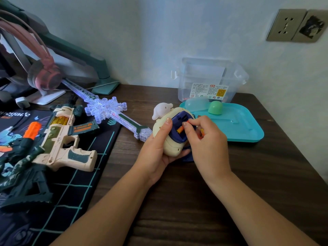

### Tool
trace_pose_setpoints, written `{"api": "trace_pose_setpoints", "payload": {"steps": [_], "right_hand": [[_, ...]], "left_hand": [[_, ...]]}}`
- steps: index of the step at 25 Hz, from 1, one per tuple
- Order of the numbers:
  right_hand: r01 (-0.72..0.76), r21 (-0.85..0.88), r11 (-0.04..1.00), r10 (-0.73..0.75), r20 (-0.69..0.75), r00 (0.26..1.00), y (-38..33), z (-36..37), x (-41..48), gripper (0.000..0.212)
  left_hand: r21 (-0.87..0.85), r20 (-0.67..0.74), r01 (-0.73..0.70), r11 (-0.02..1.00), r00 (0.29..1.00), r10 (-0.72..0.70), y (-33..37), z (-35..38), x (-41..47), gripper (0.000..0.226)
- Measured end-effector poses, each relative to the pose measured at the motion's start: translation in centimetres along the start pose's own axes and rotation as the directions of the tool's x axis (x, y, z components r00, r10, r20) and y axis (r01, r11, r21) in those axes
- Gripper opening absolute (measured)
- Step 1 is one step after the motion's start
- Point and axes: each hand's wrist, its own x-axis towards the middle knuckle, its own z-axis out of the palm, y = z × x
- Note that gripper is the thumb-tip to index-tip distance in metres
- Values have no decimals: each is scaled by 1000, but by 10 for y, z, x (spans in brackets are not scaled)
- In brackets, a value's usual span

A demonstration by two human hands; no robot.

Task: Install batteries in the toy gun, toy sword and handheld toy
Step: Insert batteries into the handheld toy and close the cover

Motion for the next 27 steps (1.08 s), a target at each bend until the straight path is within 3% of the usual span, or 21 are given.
{"api": "trace_pose_setpoints", "payload": {"steps": [4,6,7,8,9,10,11,12,14,18,27], "right_hand": [[-1,20,1000,0,74,997,2,-1,-3,19],[-165,170,972,144,129,981,-3,-3,-2,12],[-341,350,873,301,164,939,-6,-6,1,9],[-525,549,651,474,247,845,-8,-10,7,10],[-638,690,342,580,380,721,-9,-16,14,12],[-672,737,66,606,505,614,-7,-22,20,16],[-677,728,-106,600,590,540,-3,-27,24,20],[-682,706,-192,585,640,498,-1,-31,26,25],[-686,690,-232,556,673,488,2,-33,26,29],[-689,705,-169,486,668,564,2,-36,27,21],[-721,691,-50,158,719,677,3,-43,23,21]], "left_hand": [[-21,-34,-8,1000,999,8,0,0,0,51],[-33,-40,-5,999,999,3,1,2,-1,50],[-30,-40,-2,1000,999,1,1,3,-1,50],[-25,-42,0,1000,999,-1,2,4,-1,50],[-23,-46,2,1000,999,-3,3,4,-1,50],[-28,-52,6,1000,999,-7,4,4,-1,51],[-41,-61,13,999,998,-15,4,3,-1,52],[-59,-69,23,998,997,-28,5,3,-1,54],[-90,-84,38,995,995,-46,7,1,-1,57],[-97,-85,49,994,995,-57,8,1,-1,58],[-129,-59,64,990,996,-72,8,-3,0,61]]}}
